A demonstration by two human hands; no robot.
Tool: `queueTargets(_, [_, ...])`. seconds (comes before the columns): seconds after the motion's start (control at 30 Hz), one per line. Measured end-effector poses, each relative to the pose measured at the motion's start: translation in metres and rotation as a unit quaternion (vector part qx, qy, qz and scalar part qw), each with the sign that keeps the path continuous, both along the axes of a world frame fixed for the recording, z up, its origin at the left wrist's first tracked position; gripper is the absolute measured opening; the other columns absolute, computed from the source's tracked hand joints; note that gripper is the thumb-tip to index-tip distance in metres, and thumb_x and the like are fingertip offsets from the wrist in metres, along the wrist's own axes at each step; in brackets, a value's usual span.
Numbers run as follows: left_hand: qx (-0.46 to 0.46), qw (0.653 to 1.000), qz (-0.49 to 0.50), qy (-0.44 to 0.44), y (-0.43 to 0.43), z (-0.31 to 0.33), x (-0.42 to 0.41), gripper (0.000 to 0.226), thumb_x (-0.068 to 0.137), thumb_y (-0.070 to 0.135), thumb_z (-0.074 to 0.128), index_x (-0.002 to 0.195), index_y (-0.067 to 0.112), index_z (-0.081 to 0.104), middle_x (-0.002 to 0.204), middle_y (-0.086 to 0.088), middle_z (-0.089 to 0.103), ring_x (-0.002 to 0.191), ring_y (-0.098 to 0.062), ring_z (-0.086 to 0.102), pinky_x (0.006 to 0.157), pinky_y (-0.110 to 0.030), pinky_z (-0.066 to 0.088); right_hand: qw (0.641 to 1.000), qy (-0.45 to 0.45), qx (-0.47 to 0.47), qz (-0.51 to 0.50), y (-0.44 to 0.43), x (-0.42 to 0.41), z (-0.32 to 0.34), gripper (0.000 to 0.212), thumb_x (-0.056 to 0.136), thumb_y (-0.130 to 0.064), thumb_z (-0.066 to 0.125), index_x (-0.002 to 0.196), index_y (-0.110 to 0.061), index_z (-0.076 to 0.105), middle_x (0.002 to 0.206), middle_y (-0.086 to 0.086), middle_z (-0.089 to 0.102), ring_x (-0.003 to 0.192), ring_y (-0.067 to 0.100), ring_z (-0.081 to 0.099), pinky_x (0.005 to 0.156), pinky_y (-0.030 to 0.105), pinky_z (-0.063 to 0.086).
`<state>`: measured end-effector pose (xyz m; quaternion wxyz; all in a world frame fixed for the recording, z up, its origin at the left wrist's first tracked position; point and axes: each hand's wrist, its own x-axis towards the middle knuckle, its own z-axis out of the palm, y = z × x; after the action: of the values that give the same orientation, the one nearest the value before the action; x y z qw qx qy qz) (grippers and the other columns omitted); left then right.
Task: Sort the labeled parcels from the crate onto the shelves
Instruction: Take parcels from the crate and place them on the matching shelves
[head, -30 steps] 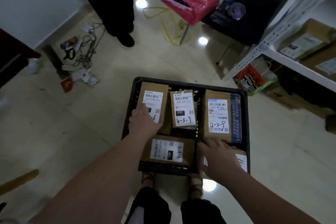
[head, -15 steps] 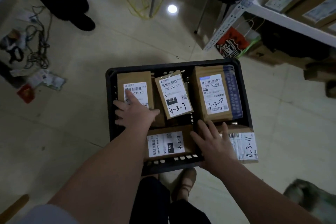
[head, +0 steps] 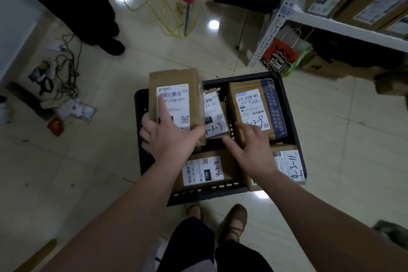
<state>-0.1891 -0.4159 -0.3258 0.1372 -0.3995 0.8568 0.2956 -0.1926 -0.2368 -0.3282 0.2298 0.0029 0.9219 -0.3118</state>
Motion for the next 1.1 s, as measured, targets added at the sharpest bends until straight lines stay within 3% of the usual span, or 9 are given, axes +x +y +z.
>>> queueTargets(0.07, [0.014, 0.998, -0.061, 0.018, 0.014, 0.017, 0.004, 0.117, 0.055, 0.065, 0.068, 0.145, 0.047, -0.005, 0.152, -0.008, 0.012, 0.136, -0.035, 0.021, 0.109, -0.054, 0.026, 0.959, -0.122, -0.215, -0.139, -0.003, -0.009, 0.019, 0.081, 0.082, -0.063, 0.062, 0.148, -0.027, 0.034, 0.142, 0.002, 0.047, 0.126, 0.017, 0.047, 0.101, 0.034, 0.043])
queueTargets(0.13, [0.066, 0.989, -0.130, 0.034, 0.029, 0.032, 0.006, 0.119, 0.056, 0.063, 0.074, 0.146, 0.047, -0.003, 0.150, -0.005, 0.017, 0.135, -0.031, 0.022, 0.109, -0.053, 0.029, 0.888, -0.234, -0.355, -0.174, 0.003, -0.015, 0.031, 0.077, 0.078, -0.053, 0.067, 0.142, -0.035, 0.027, 0.132, -0.004, 0.055, 0.109, 0.009, 0.059, 0.081, 0.021, 0.052])
queueTargets(0.23, [0.199, 0.959, -0.187, 0.074, 0.043, 0.048, 0.007, 0.110, 0.060, 0.053, 0.080, 0.147, 0.048, 0.013, 0.143, 0.001, 0.029, 0.131, -0.022, 0.032, 0.105, -0.047, 0.037, 0.864, -0.226, -0.407, -0.193, 0.028, -0.019, 0.029, 0.087, 0.071, -0.033, 0.083, 0.136, -0.041, 0.025, 0.125, 0.001, 0.066, 0.105, 0.022, 0.069, 0.086, 0.040, 0.058])
queueTargets(0.3, [0.334, 0.930, -0.112, 0.105, 0.048, 0.057, 0.006, 0.095, 0.068, 0.051, 0.077, 0.147, 0.043, 0.025, 0.142, 0.002, 0.039, 0.122, -0.016, 0.047, 0.098, -0.043, 0.045, 0.842, -0.229, -0.430, -0.233, 0.050, -0.018, 0.026, 0.086, 0.072, -0.027, 0.082, 0.141, -0.032, 0.032, 0.120, 0.004, 0.070, 0.104, 0.028, 0.070, 0.093, 0.051, 0.053])
queueTargets(0.43, [0.493, 0.870, 0.014, 0.028, 0.062, 0.066, 0.007, 0.071, 0.072, 0.051, 0.068, 0.138, 0.037, 0.045, 0.123, 0.001, 0.066, 0.108, -0.019, 0.062, 0.088, -0.043, 0.049, 0.802, -0.272, -0.490, -0.205, 0.078, -0.011, 0.031, 0.080, 0.075, -0.033, 0.077, 0.144, -0.020, 0.039, 0.128, 0.013, 0.065, 0.115, 0.034, 0.064, 0.095, 0.048, 0.053])
queueTargets(0.53, [0.557, 0.830, 0.037, -0.010, 0.075, 0.066, 0.015, 0.054, 0.079, 0.042, 0.064, 0.132, 0.032, 0.053, 0.108, -0.001, 0.073, 0.100, -0.021, 0.068, 0.080, -0.040, 0.051, 0.808, -0.258, -0.493, -0.193, 0.083, -0.004, 0.033, 0.085, 0.075, -0.032, 0.078, 0.147, -0.021, 0.035, 0.127, 0.013, 0.066, 0.113, 0.034, 0.065, 0.097, 0.051, 0.051])
queueTargets(0.8, [0.573, 0.813, 0.094, 0.054, 0.097, 0.070, 0.034, 0.048, 0.079, 0.032, 0.065, 0.125, 0.021, 0.059, 0.104, -0.004, 0.074, 0.091, -0.022, 0.071, 0.080, -0.038, 0.052, 0.862, -0.239, -0.413, -0.167, 0.104, 0.007, 0.042, 0.086, 0.071, -0.057, 0.076, 0.145, -0.037, 0.037, 0.118, -0.001, 0.071, 0.109, 0.024, 0.068, 0.100, 0.051, 0.047])
queueTargets(0.93, [0.546, 0.826, 0.108, 0.086, 0.103, 0.078, 0.040, 0.041, 0.086, 0.034, 0.061, 0.125, 0.022, 0.060, 0.108, -0.005, 0.073, 0.096, -0.023, 0.070, 0.079, -0.039, 0.052, 0.900, -0.200, -0.348, -0.168, 0.118, 0.010, 0.051, 0.061, 0.085, -0.065, 0.056, 0.132, -0.026, 0.055, 0.113, -0.001, 0.072, 0.105, 0.019, 0.068, 0.087, 0.036, 0.051])
queueTargets(1.1, [0.534, 0.817, 0.168, 0.139, 0.105, 0.091, 0.050, 0.026, 0.089, 0.039, 0.059, 0.108, 0.025, 0.068, 0.106, -0.006, 0.073, 0.103, -0.027, 0.067, 0.095, -0.047, 0.048, 0.913, -0.180, -0.311, -0.195, 0.148, 0.011, 0.058, 0.050, 0.094, -0.056, 0.049, 0.124, -0.018, 0.059, 0.114, 0.004, 0.068, 0.099, 0.020, 0.062, 0.082, 0.036, 0.048])
